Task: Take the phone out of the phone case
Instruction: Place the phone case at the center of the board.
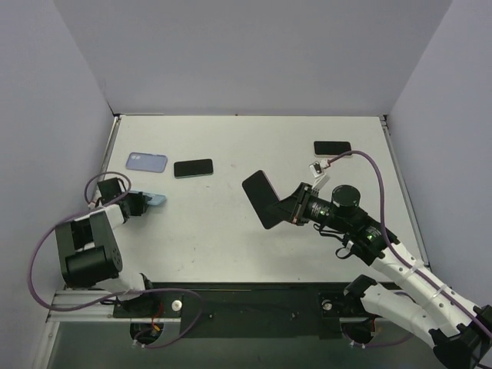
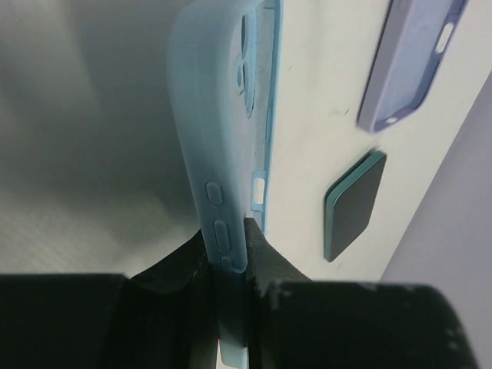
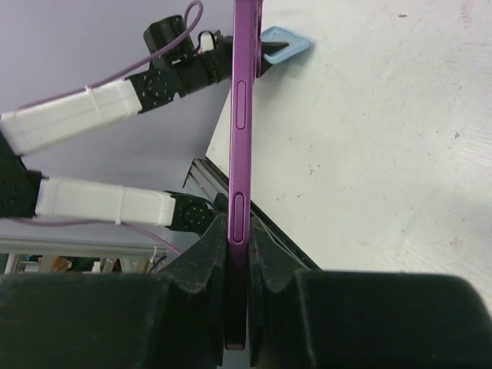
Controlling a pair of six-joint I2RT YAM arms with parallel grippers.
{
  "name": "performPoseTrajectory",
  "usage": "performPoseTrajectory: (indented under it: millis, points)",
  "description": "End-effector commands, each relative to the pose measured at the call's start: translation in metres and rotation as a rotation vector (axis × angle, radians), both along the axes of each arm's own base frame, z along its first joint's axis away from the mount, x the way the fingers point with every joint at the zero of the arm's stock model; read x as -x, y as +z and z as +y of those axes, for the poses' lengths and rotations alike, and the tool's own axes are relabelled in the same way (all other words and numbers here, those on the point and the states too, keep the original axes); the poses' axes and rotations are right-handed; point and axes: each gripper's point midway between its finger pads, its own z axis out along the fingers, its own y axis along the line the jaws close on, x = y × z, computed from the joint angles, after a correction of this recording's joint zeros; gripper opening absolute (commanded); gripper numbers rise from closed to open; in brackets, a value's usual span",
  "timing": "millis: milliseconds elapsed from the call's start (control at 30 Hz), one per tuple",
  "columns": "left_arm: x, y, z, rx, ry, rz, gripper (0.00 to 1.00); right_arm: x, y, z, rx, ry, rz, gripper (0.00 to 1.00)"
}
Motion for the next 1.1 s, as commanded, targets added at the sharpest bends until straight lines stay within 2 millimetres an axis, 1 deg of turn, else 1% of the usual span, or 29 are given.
performPoseTrajectory:
  millis: [0, 33, 67, 100, 133, 167, 200, 233, 300, 400, 433, 467, 567, 600, 633, 667, 700, 733, 800, 833, 867, 900, 933, 967, 1000, 1067]
  points:
    - [-0.086, 0.047, 0.019, 0.014, -0.067, -0.294, 0.0, -0.001, 0.017, -0.004, -0.031, -0.003, -0.088, 0.0]
    - [-0.095, 0.04, 0.017, 0.043, -0.1, -0.287, 0.0, -0.001, 0.016, -0.004, -0.03, -0.003, -0.087, 0.0]
    - [-0.095, 0.032, 0.019, 0.059, -0.097, -0.251, 0.0, -0.001, 0.016, -0.005, -0.03, -0.004, -0.089, 0.0]
    - [-0.097, 0.023, 0.026, 0.067, -0.068, -0.228, 0.0, -0.001, 0.013, -0.005, -0.027, -0.007, -0.086, 0.0]
    - [-0.102, 0.026, 0.032, 0.055, -0.057, -0.259, 0.0, -0.001, 0.012, -0.006, -0.024, -0.011, -0.085, 0.0]
    - [-0.098, 0.018, 0.038, 0.063, -0.031, -0.25, 0.0, 0.0, 0.011, -0.006, -0.023, -0.01, -0.084, 0.0]
    - [-0.101, 0.022, 0.041, 0.058, -0.027, -0.28, 0.02, 0.0, 0.011, -0.007, -0.02, -0.011, -0.085, 0.0]
    - [-0.102, 0.017, 0.043, 0.06, -0.023, -0.278, 0.06, 0.0, 0.011, -0.007, -0.02, -0.008, -0.086, 0.0]
    - [-0.103, 0.012, 0.045, 0.07, -0.031, -0.27, 0.1, -0.001, 0.011, -0.007, -0.017, -0.01, -0.09, 0.0]
    - [-0.107, 0.01, 0.043, 0.084, -0.055, -0.282, 0.18, -0.003, 0.009, -0.005, -0.009, -0.006, -0.084, 0.0]
    - [-0.108, 0.009, 0.041, 0.086, -0.061, -0.281, 0.22, -0.003, 0.009, -0.003, -0.011, 0.0, -0.082, 0.0]
    - [-0.107, 0.005, 0.04, 0.094, -0.062, -0.269, 0.24, -0.004, 0.009, -0.002, -0.012, 0.004, -0.079, 0.0]
    - [-0.105, -0.001, 0.038, 0.103, -0.063, -0.258, 0.36, -0.005, 0.012, 0.002, -0.031, 0.013, -0.08, 0.0]
    - [-0.103, -0.004, 0.035, 0.127, -0.066, -0.253, 0.39, -0.006, 0.011, 0.003, -0.03, 0.013, -0.074, 0.0]
    - [-0.105, -0.003, 0.035, 0.131, -0.064, -0.264, 0.43, -0.007, 0.011, 0.002, -0.03, 0.011, -0.074, 0.0]
    - [-0.102, -0.004, 0.032, 0.152, -0.059, -0.264, 0.46, -0.006, 0.011, 0.003, -0.03, 0.016, -0.071, 0.0]
    - [-0.101, -0.004, 0.032, 0.155, -0.055, -0.267, 0.51, -0.006, 0.011, 0.003, -0.03, 0.013, -0.073, 0.0]
    - [-0.098, -0.006, 0.031, 0.169, -0.04, -0.257, 0.6, -0.006, 0.01, 0.003, -0.03, 0.014, -0.073, 0.0]
    - [-0.094, -0.007, 0.03, 0.181, -0.023, -0.24, 0.76, -0.006, 0.01, 0.002, -0.03, 0.013, -0.073, 0.0]
    - [-0.087, -0.014, 0.03, 0.189, -0.001, -0.194, 0.78, -0.004, 0.01, 0.002, -0.032, 0.014, -0.073, 0.0]
    - [-0.085, -0.012, 0.03, 0.199, 0.012, -0.183, 0.79, -0.004, 0.01, 0.001, -0.031, 0.014, -0.075, 0.0]
    - [-0.08, -0.017, 0.029, 0.212, 0.027, -0.148, 0.79, -0.004, 0.01, 0.0, -0.032, 0.013, -0.076, 0.0]
    - [-0.078, -0.014, 0.029, 0.211, 0.035, -0.141, 0.82, -0.004, 0.01, 0.0, -0.03, 0.012, -0.076, 0.0]
    - [-0.07, -0.021, 0.028, 0.227, 0.055, -0.084, 0.83, -0.003, 0.011, -0.001, -0.031, 0.013, -0.078, 0.0]
    - [-0.069, -0.019, 0.028, 0.227, 0.058, -0.073, 0.83, -0.003, 0.01, -0.001, -0.027, 0.012, -0.076, 0.0]
    - [-0.06, -0.024, 0.026, 0.245, 0.068, 0.006, 0.84, -0.003, 0.01, -0.001, -0.027, 0.012, -0.079, 0.0]
